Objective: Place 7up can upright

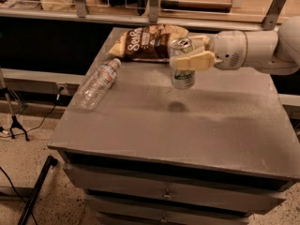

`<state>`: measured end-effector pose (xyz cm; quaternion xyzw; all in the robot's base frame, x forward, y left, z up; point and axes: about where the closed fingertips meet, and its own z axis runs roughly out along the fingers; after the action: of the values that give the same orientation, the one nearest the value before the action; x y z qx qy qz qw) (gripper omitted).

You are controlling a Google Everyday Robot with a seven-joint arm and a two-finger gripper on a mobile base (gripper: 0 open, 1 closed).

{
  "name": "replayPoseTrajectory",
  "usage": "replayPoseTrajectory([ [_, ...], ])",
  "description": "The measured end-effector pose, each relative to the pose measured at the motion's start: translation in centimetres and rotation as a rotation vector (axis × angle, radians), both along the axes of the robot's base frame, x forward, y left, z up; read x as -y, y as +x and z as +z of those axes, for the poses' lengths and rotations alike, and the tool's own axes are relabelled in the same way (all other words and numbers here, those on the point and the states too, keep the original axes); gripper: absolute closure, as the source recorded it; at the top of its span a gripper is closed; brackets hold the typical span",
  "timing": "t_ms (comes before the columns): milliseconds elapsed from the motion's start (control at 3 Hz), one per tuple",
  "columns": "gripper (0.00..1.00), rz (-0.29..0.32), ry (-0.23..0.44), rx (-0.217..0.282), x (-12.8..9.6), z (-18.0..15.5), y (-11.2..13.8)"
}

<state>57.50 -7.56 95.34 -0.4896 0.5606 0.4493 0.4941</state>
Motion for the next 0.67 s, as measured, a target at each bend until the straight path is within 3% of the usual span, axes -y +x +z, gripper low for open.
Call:
replayPoseTrajectory([
  [333, 1.0, 0.025, 0.052, 0.036, -0.22, -0.84, -0.27],
  [667, 0.96, 0.036, 0.056, 0.059, -0.35, -1.74, -0.6],
])
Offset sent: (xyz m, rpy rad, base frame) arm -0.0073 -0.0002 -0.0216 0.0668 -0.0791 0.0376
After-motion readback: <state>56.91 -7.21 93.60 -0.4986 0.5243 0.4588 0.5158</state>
